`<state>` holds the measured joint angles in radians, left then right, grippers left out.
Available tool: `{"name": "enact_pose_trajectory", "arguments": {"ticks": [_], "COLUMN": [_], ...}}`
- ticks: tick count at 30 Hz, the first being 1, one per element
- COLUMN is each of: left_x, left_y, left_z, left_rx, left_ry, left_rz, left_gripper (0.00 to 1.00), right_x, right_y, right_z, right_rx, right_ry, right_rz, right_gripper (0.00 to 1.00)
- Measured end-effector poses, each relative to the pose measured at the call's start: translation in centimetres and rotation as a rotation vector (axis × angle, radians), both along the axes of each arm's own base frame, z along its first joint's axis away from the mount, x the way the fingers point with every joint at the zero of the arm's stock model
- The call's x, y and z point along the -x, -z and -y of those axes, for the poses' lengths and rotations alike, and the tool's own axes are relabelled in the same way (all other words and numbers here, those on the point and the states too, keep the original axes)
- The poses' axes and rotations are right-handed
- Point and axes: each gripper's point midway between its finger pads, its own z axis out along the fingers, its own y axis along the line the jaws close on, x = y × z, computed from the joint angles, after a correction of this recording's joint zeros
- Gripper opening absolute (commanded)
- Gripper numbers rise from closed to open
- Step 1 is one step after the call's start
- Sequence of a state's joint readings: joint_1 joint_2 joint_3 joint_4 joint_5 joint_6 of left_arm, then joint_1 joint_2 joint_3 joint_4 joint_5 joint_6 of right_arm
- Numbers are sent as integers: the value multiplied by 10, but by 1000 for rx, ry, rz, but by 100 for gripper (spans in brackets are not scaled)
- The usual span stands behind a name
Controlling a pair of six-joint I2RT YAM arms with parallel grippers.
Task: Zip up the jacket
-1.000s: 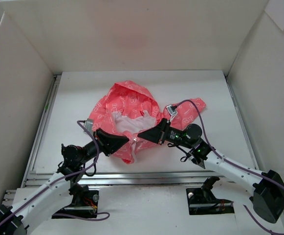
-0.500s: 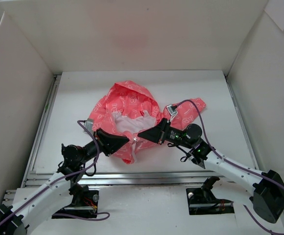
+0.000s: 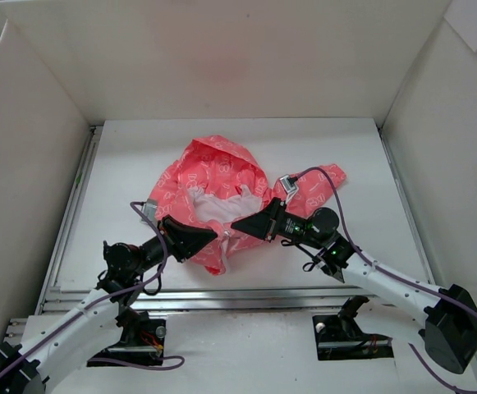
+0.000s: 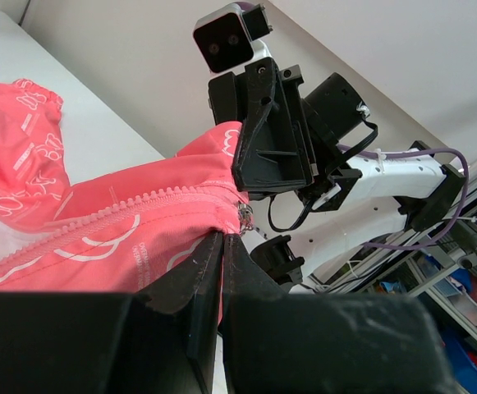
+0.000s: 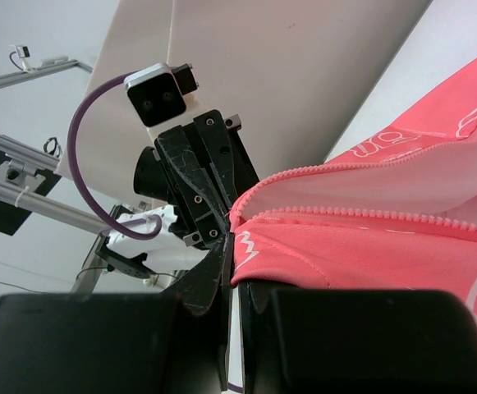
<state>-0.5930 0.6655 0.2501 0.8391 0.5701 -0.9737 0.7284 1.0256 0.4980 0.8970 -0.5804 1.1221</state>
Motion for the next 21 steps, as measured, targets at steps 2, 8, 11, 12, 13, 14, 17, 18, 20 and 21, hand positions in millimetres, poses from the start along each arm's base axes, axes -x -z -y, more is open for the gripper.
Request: {"name": "enact_pose_trajectory", "arguments": {"ticks": [2,8,11,12,13,14,17,18,20,21], "left_x": [0,1,1,1,1,1,1,1,1,1], "left_y": [0,0,0,0,0,0,0,1,1,2], "left_z": [0,0,0,0,0,0,0,1,1,1], "left_rx": [-1,-1,-2,-1,-2,-2,-2,-3,-5,-6], "left_ry": [2,5,6,6,6,6,7,8,10,10], "left_rz": [0,2,2,2,2,2,1,1,-1,-3], "left_gripper": [0,0,0,0,0,0,0,0,0,0], "right_x": [0,-2,-3,-3,-3,-3,-3,-4,-5,-6], "right_y": [0,-3,-3,-3,-3,-3,-2,-1,1,3], "right_z": [0,0,-1,-1,-1,-1,-1,-2,-3,-4], "right_rx": [0,-10,-15,-15,-14,-14,-14,-12,-8,-5], "right_ry": [2,10,9,9,9,9,9,9,9,9], "right_rz": [1,10,13,12,12,13,12,9,4,-1], "right_gripper": [0,0,0,0,0,0,0,0,0,0]}}
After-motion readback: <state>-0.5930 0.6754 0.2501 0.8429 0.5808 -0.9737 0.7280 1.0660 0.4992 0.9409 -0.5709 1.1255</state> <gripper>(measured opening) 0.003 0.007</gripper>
